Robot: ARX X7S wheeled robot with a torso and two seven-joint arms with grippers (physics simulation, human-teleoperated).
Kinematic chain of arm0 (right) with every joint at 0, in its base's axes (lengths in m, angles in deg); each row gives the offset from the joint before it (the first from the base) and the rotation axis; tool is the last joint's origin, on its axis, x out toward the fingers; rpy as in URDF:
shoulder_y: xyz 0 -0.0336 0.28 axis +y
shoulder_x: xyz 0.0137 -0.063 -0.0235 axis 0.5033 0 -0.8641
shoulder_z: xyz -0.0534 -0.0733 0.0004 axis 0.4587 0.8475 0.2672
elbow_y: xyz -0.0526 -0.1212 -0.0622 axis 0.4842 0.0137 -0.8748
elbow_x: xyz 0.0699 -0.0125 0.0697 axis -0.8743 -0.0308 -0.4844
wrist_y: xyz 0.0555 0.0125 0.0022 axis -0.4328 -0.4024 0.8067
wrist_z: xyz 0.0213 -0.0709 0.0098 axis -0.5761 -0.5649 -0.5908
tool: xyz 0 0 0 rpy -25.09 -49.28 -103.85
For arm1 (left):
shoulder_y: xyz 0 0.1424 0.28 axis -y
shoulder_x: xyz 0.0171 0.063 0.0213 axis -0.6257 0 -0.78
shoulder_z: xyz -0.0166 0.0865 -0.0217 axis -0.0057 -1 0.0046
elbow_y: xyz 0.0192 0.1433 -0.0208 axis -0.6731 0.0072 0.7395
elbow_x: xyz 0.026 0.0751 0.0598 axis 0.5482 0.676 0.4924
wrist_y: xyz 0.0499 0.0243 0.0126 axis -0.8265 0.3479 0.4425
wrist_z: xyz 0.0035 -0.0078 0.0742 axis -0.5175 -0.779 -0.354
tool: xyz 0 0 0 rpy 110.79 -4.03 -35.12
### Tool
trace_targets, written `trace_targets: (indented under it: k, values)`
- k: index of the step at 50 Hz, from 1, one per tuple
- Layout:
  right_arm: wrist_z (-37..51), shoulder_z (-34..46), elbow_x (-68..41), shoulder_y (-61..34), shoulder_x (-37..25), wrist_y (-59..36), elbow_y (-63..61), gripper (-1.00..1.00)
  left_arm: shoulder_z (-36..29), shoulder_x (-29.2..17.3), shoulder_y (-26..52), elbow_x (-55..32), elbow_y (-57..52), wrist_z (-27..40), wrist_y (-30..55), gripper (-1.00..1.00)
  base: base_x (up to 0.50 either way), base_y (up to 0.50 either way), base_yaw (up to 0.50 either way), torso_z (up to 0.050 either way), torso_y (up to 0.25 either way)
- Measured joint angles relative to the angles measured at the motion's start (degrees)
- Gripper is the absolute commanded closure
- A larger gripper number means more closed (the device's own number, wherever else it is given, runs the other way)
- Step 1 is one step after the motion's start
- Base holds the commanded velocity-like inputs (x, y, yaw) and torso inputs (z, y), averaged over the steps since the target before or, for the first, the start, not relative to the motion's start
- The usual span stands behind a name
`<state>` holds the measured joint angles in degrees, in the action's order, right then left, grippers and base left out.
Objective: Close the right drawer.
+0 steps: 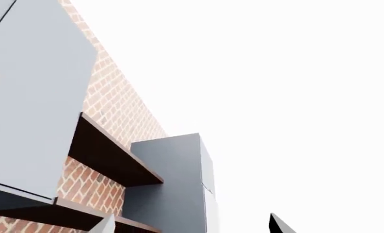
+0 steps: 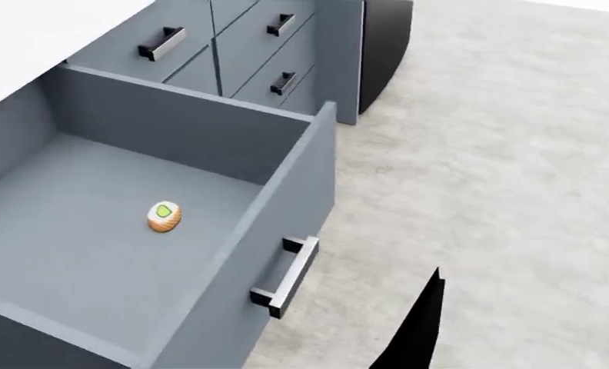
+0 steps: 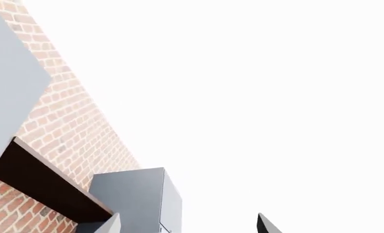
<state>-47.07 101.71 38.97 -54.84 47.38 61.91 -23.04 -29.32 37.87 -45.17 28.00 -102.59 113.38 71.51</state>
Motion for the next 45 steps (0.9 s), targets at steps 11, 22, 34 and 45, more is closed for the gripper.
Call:
trace_targets:
  k: [11,22,34,45]
  values:
    - [0.3,0.4,-0.1,0.2,-0.6,1.0,0.3,-1.0,1.6,1.2,-1.4,-0.1,0.0,-1.6,0.2,-1.0,0.29,0.09,0.0,0.0,0.0]
    - [-0.6,1.2,-1.0,-0.4,-0.9,-0.9,-0.2,-1.0,3.5,2.6,-3.1,0.1,0.0,-3.6,0.1,-1.0,0.08,-0.21,0.0,0.0,0.0]
    - [-1.1,1.4,-2.0,-1.0,-0.9,-2.7,-0.5,-1.0,6.1,4.9,-5.4,0.2,0.0,-6.6,0.1,-1.0,0.1,-0.5,0.0,0.0,0.0]
    - [-0.8,1.4,-2.0,-0.9,-1.1,-2.8,-0.4,-1.0,9.5,8.7,-8.4,0.5,0.0,-11.1,-0.1,-1.0,0.07,-0.51,0.0,0.0,0.0]
